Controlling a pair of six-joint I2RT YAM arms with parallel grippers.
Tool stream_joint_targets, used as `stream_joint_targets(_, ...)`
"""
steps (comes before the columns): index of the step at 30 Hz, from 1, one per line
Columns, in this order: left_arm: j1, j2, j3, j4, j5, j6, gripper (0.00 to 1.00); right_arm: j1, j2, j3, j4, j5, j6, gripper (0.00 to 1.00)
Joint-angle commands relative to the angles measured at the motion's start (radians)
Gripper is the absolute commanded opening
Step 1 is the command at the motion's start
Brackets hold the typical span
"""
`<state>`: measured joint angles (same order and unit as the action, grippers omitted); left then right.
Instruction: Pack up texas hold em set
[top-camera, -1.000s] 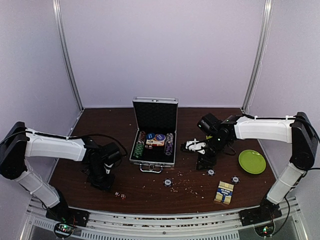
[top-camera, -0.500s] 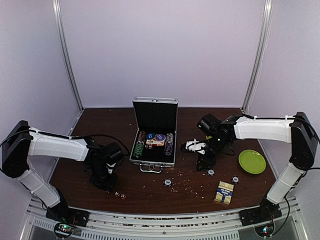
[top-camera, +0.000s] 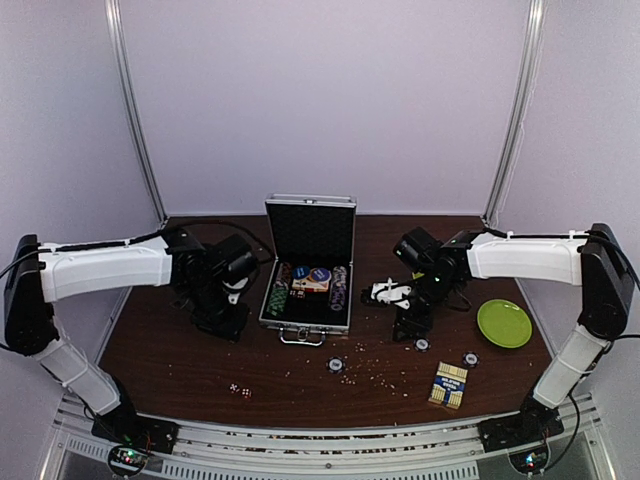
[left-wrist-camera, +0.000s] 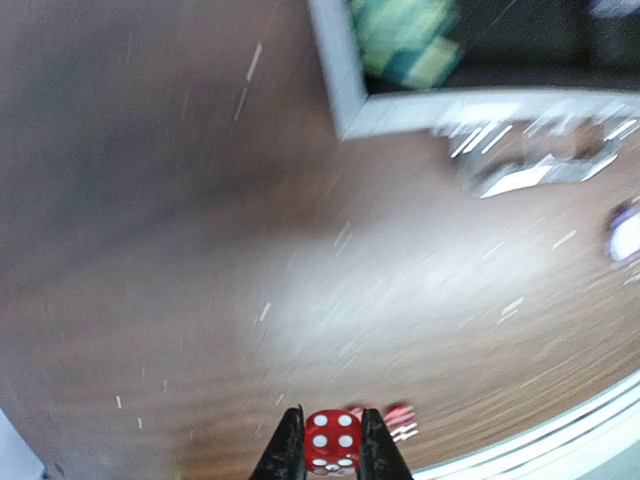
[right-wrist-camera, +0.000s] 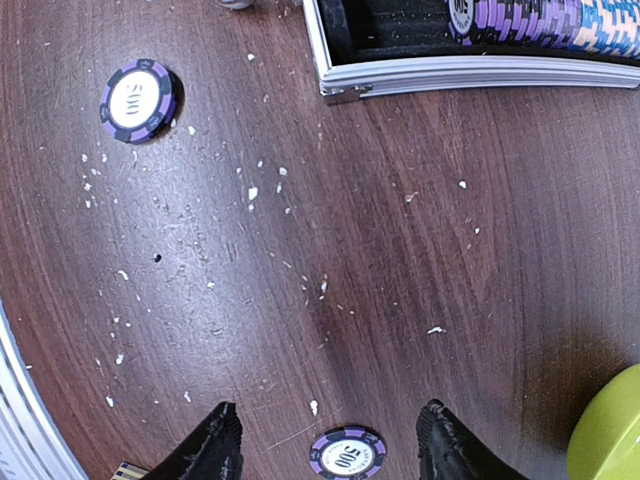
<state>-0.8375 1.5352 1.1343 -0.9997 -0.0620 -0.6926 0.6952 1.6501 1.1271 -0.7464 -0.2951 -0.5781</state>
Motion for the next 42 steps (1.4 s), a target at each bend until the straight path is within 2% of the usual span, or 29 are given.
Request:
stream_joint_targets(1,-0.008,0.116,0.176,0.049,-0.032,0.092,0.13,0.001,0.007,0.026,-0.009,-0.006,-0.01,0.6)
stream_joint_targets(7,-0.031,0.38,0.443,0.165,0.03,0.114,0.13,0.001,0.014,0.023,-0.005,-0.004,-0.008,0.6)
stream_joint_targets(10,-0.034,0.503,0.577,0.158,0.014,0.103,0.12,0.001,0.016,0.024,-0.006,-0.008,-0.007,0.6)
stream_joint_targets(15,-0.033,0.613,0.699,0.168,-0.051,0.078,0.12,0.001,0.014,0.025,-0.006,-0.002,-0.006,0.6)
stream_joint_targets(19,-0.026,0.705,0.798,0.105,-0.073,0.069,0.12,0.001,0.019,0.025,-0.007,0.001,-0.008,0.6)
stream_joint_targets(25,-0.014,0.762,0.841,0.088,-0.093,0.048,0.12,0.001,0.018,0.024,-0.009,0.013,-0.013,0.6)
stream_joint_targets(34,0.032,0.81,0.838,0.128,-0.037,0.006,0.12,0.001,0.028,0.025,-0.013,0.016,-0.016,0.6)
stream_joint_targets(42,0.038,0.825,0.839,0.15,-0.045,-0.007,0.11,0.002,0.033,0.025,-0.013,0.018,-0.016,0.6)
